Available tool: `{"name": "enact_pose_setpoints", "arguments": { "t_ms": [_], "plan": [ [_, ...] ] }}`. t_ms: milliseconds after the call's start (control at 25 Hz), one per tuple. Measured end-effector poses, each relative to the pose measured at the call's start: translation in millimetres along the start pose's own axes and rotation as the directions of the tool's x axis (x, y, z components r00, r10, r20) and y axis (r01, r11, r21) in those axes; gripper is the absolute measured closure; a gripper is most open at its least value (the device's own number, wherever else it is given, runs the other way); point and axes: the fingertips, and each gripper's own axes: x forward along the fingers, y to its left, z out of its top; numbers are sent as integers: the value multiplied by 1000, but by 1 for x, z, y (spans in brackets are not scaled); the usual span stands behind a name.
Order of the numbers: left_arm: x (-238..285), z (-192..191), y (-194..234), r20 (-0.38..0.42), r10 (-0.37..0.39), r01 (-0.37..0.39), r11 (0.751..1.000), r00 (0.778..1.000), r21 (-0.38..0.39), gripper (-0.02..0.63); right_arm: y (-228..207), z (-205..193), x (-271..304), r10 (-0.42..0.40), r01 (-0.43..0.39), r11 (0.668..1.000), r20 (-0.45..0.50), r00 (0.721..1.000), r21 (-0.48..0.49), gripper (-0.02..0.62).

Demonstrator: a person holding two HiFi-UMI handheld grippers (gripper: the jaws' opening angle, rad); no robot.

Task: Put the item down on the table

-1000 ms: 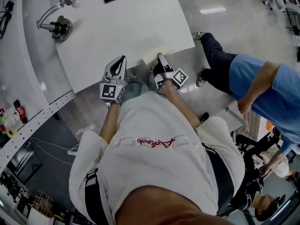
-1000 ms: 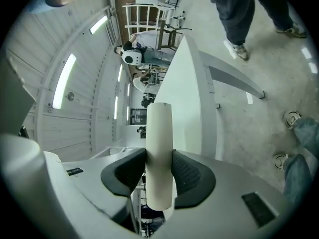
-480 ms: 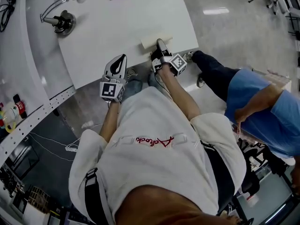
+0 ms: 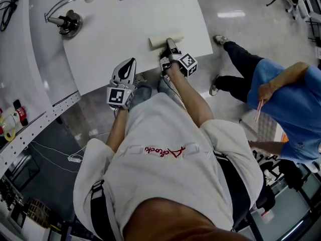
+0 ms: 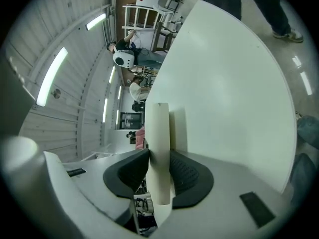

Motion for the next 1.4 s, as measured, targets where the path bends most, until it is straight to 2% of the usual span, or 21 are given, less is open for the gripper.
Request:
{"name": "enact_pose_setpoints", "arguments": {
  "t_ms": [200,320,360,560,640,720,840,1000,1200,1240,1280,1320,1400],
  "plan": [
    [0,1,3,3,-3,3,1000,1000,2,589,-2,-3,-1,2,-2,1000,-6,1000,15,446],
    [0,2,2,4,-9,9,1000,1000,6,589,0,-4,-1,9,-9,1000,-25,1000,-8,432],
    [0,2,1,3,-11,10,1000,1000,7,589,2,-5,-1,14,-15,999,-34,999,-29,411],
    [2,3,-1,5,-24,24,1000,1000,10,589,11,-13,0,19,-41,984,-126,992,-173,383],
    [2,2,-3,4,-31,31,999,1000,10,589,14,-18,-1,8,-55,966,-183,983,-251,370],
    [3,2,-4,1,-37,37,999,999,9,589,19,-25,-2,-12,-75,935,-241,970,-347,351],
    [5,3,-6,4,-46,46,999,999,8,589,23,-34,-1,-75,-97,854,-306,949,-511,350],
    [7,5,-9,7,-56,56,998,998,9,589,19,-42,-2,-191,-112,714,-346,919,-691,348],
    [6,3,-10,5,-55,55,998,998,6,589,12,-46,-4,-269,-134,577,-342,901,-806,345],
    [5,3,-10,4,-54,54,999,999,5,589,11,-46,-4,-284,-138,540,-334,898,-831,347],
    [4,2,-10,3,-54,54,999,999,4,589,9,-46,-5,-302,-142,490,-320,898,-860,348],
    [4,2,-10,3,-54,54,999,999,3,589,8,-46,-5,-322,-143,425,-297,899,-894,354],
    [4,2,-10,2,-55,55,998,998,5,589,8,-46,-6,-358,-141,279,-239,903,-950,368]
  ]
}}
